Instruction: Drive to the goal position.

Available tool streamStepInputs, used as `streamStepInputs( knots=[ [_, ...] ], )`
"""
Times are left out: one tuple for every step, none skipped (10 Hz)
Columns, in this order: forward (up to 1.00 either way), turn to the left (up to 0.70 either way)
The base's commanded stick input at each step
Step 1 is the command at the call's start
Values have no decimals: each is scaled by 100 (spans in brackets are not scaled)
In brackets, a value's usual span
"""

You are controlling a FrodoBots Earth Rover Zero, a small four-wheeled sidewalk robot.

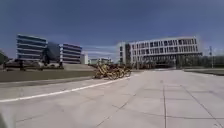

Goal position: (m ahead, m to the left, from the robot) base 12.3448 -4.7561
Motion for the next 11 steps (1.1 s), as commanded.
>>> streamStepInputs(
  knots=[
    [70, -36],
    [70, -36],
    [70, -36],
    [70, -36],
    [70, -36],
    [70, -36],
    [70, -36],
    [70, -36],
    [70, -36],
    [70, -35],
    [70, -36]
  ],
)
